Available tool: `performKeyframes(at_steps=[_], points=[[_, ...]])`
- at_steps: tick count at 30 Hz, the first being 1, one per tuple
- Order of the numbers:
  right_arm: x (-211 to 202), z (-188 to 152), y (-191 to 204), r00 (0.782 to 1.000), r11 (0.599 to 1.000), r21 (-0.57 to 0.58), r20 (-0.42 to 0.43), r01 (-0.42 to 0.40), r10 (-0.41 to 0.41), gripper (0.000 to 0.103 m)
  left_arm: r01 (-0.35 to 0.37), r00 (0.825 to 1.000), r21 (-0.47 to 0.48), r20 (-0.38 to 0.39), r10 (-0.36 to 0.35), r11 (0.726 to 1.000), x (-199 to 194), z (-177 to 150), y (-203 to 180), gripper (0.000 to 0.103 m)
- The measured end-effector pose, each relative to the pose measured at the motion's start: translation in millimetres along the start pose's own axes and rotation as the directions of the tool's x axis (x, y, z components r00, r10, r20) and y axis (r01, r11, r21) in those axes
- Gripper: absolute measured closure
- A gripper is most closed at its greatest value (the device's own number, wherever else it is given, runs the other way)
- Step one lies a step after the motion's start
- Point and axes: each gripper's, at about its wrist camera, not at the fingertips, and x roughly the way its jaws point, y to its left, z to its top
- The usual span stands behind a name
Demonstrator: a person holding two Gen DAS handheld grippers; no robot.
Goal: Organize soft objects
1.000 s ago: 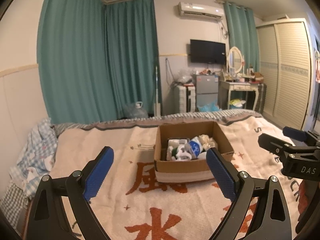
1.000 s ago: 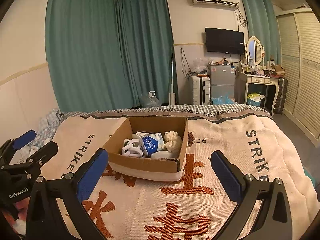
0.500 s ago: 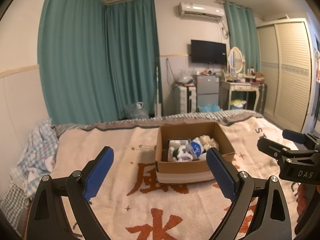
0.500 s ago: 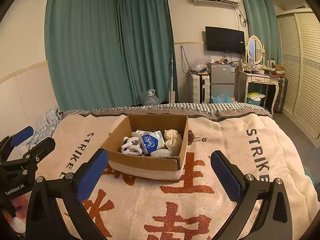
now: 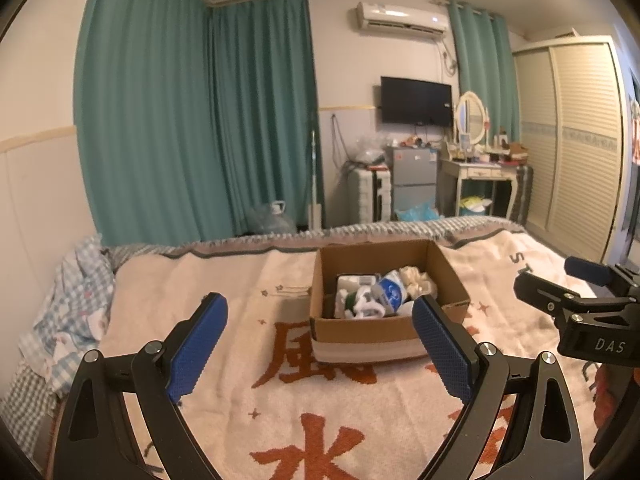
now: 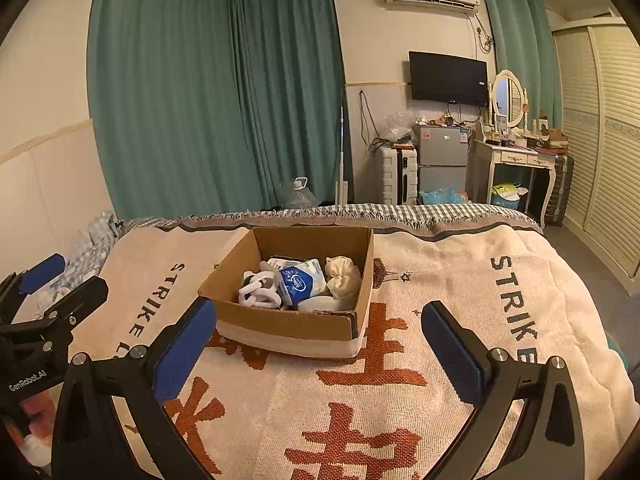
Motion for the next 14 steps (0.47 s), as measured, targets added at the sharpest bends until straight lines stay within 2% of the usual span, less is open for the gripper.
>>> performKeyframes(at_steps=[14], points=[[6.4,-2.7,1.5,1.0,1.0,-0.006,-0.009,0.006,-0.006,0.0,-0.019,1.0,-0.007,-0.012,0.019,1.0,2.2,-7.3,-4.3,0.008]])
